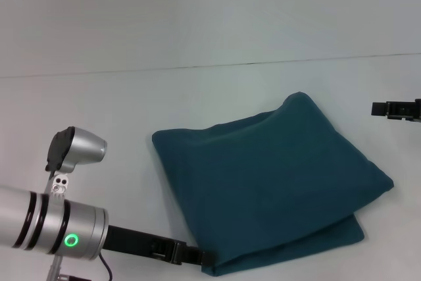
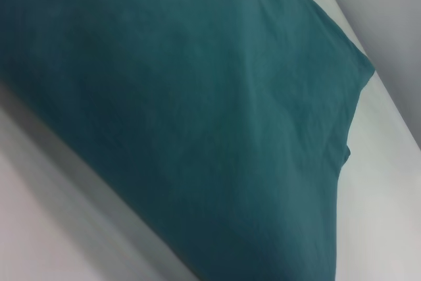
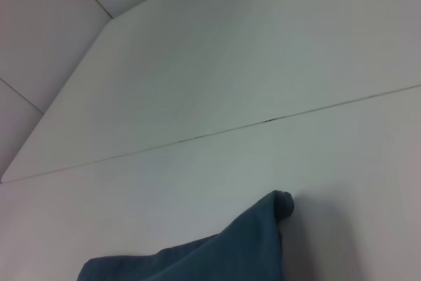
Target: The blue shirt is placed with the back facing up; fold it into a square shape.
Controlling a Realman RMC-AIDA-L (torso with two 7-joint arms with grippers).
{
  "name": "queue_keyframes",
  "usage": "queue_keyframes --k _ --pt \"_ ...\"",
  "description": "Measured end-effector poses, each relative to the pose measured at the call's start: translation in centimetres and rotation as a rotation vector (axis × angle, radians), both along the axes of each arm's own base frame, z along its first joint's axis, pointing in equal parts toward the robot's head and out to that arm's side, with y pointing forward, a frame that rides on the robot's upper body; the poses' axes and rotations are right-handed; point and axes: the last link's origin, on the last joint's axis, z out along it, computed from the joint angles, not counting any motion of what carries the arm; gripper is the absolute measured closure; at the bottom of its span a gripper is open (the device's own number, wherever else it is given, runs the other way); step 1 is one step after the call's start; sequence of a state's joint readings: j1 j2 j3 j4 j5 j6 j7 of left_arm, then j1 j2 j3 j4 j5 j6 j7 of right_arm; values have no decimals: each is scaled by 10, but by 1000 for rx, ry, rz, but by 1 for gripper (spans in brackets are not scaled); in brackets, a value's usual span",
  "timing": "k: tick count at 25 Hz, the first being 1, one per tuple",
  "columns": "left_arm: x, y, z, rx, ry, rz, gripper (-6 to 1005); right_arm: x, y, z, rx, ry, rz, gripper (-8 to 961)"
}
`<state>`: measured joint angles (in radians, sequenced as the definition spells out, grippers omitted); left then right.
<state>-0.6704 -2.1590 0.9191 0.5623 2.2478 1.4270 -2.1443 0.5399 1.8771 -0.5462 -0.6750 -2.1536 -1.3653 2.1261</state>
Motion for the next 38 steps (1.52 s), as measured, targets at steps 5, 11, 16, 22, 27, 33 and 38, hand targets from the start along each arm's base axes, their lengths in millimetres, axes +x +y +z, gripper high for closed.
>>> queue_keyframes --k 5,11,16,22,27,33,38 --pt "3 2 -2 1 4 -5 603 0 0 0 0 0 0 340" --pt "3 4 -2 10 13 -10 831 1 1 1 6 -2 -3 340" --pt "6 8 0 18 14 -21 978 1 1 -1 8 0 -6 341" --pt "7 23 14 81 33 -45 979 2 1 -3 11 2 -12 342" --pt "-2 41 38 183 44 -26 980 0 1 -7 8 7 -11 342" --pt "-19 50 62 286 63 8 979 -3 4 -9 5 9 -4 343" --pt "-41 47 80 354 71 58 971 -5 4 -11 2 13 -1 344"
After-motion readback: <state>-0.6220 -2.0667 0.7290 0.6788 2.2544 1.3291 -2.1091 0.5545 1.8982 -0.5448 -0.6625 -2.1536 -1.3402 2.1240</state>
